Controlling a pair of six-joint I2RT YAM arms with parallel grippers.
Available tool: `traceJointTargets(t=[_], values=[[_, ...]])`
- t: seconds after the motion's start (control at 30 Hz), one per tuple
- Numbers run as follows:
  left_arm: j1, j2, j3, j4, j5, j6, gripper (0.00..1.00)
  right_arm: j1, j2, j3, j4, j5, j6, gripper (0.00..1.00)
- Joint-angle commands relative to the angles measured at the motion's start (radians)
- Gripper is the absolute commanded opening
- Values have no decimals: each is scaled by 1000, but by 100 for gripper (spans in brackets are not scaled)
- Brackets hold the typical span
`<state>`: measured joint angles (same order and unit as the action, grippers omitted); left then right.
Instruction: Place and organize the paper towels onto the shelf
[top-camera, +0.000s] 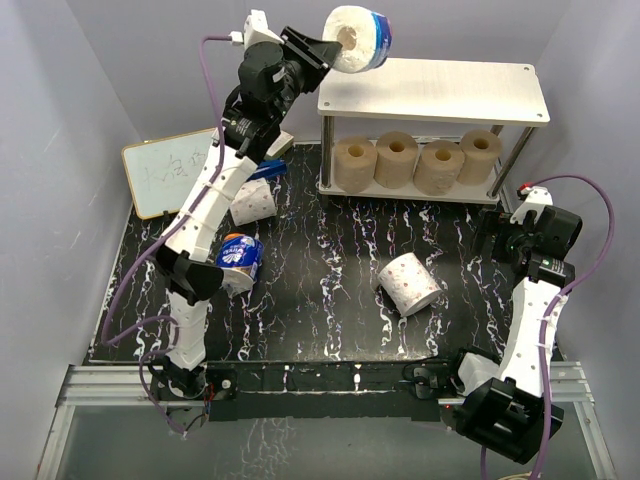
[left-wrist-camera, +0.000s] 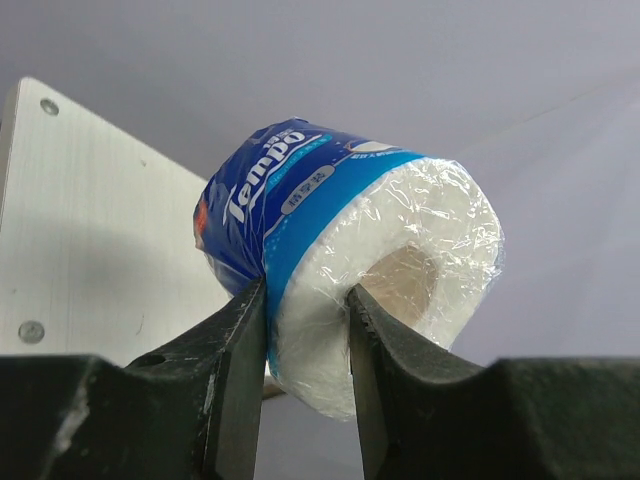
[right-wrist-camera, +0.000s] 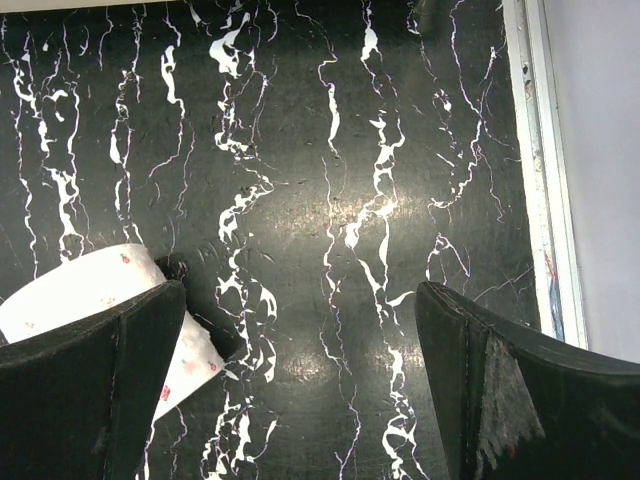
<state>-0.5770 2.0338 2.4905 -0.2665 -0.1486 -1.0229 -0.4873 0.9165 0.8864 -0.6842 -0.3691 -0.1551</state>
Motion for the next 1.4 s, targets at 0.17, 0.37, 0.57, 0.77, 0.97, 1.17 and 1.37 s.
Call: traceJointTargets(t=[0.17,0.37,0.57,0.77,0.97,1.17,1.37], values=[[-44,53,47,212,-65,53,0,-7,-12,9,44,-12,-8,98],[-69,99,53,246,-60,52,0,-7,-12,9,43,-19,-8,98],[-92,105,57,241,-63,77,0,-7,-15,10,43,-23,-9,98],[-107,85,25,214,-47,75,0,-7,-15,10,43,-24,-9,98],[-116,87,8,221,-48,86,0,-7,-19,12,41,-27,-9,98],[-118,89,-4,241,-44,100,3,-7,-23,11,41,-31,-9,98],[-118,81,-12,336,-50,177,99,-7,-27,12,40,-33,-11,98]])
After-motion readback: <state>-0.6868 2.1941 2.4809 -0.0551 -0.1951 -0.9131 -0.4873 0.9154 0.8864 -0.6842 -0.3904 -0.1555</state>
